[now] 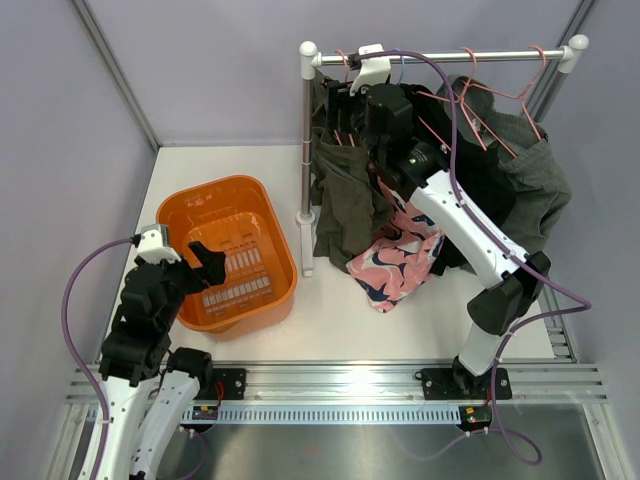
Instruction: Remove the shorts from the hanger
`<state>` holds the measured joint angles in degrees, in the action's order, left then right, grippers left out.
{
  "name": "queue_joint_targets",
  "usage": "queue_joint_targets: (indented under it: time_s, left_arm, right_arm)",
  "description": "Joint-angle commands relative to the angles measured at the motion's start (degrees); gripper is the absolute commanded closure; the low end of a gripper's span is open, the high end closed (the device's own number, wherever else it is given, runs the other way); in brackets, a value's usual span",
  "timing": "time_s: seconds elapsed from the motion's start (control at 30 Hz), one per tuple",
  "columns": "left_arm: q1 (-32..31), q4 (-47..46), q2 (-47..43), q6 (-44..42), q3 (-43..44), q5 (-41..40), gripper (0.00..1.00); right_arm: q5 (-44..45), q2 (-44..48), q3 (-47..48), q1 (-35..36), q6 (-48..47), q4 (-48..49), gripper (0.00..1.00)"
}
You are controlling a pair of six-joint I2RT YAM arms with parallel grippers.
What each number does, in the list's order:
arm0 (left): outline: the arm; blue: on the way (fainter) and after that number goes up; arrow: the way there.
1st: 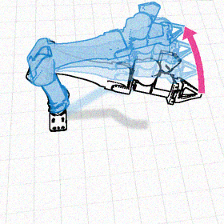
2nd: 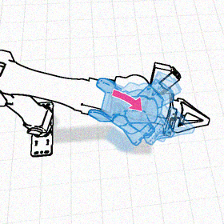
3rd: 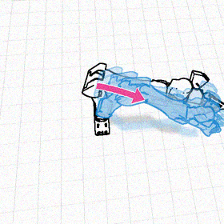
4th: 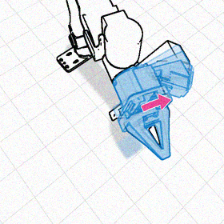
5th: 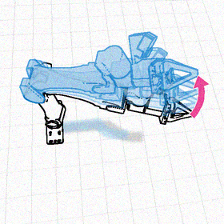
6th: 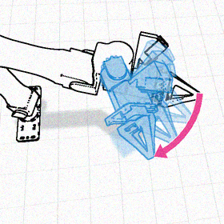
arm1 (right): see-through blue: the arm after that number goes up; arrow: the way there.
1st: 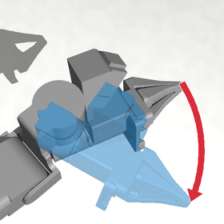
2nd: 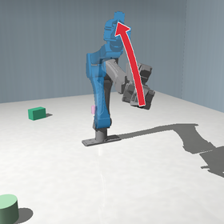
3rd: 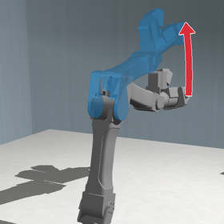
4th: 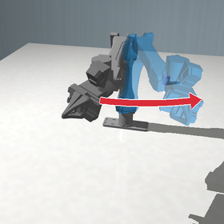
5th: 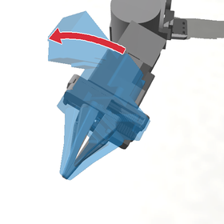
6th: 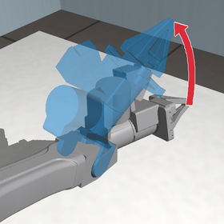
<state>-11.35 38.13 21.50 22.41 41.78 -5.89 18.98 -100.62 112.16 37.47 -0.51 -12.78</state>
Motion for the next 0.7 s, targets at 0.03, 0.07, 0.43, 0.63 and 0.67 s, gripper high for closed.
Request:
queue_joint_targets:
  time_s: [0.03, 0.07, 0.43, 0.63, 0.67]
  left_arm:
    - [-0.2, -1.0, 0.7, -0.6, 2.1, -0.7, 0.01]
    - [-0.3, -1.0, 0.7, -0.7, 2.1, -0.7, 0.01]
    - [-0.9, -0.8, 0.8, -0.5, 2.1, -1.2, 0.01]
    - [-1.3, -0.7, 0.7, -0.5, 2.1, -1.6, 0.01]
    - [-1.3, -0.7, 0.7, -0.4, 2.1, -1.7, 0.01]
  right_arm:
    - [3.1, -1.0, 2.1, 0.2, -2.5, 9.0, 0.28]
    - [3.1, -1.2, 2.4, 0.1, -2.5, 9.3, 0.29]
    - [3.8, -4.9, 7.5, 0.1, -1.6, 5.1, 0.42]
    - [4.1, -5.2, 7.3, 0.1, -1.3, 4.4, 0.43]
    - [4.1, -5.4, 7.5, 0.1, -1.3, 4.3, 0.44]
